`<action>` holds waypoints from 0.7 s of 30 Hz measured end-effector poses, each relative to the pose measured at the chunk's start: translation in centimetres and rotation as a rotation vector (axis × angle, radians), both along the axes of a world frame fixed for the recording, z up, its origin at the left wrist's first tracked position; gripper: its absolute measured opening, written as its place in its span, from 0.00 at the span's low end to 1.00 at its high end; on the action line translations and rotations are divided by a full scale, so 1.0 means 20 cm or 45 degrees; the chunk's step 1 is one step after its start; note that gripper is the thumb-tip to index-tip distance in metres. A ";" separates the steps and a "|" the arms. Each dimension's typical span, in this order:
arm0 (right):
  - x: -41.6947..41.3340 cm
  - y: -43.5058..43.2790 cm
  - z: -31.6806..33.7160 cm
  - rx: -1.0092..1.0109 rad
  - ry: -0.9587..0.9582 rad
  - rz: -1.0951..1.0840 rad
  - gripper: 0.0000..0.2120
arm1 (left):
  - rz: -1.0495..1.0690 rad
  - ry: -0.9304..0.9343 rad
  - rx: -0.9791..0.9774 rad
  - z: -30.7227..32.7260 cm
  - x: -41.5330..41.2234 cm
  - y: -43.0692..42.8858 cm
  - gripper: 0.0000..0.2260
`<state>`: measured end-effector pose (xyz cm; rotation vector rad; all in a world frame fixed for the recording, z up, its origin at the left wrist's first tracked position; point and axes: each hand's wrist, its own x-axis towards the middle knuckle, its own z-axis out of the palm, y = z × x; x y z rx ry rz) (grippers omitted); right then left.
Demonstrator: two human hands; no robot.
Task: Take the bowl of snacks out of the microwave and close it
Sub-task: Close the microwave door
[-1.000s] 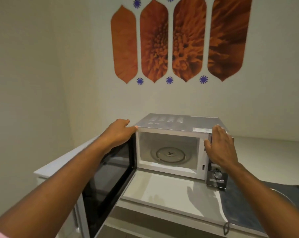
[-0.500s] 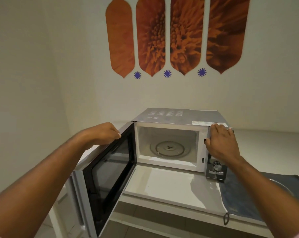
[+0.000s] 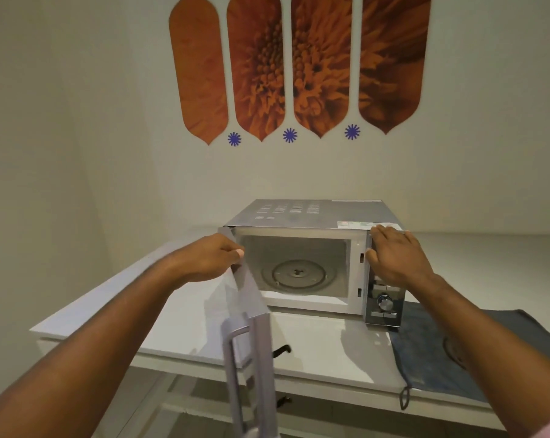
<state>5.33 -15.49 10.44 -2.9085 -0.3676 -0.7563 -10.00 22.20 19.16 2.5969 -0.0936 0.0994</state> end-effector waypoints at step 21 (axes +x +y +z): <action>-0.02 -0.12 0.11 0.108 0.032 0.275 0.36 | -0.114 -0.078 0.489 -0.12 0.49 -0.45 0.29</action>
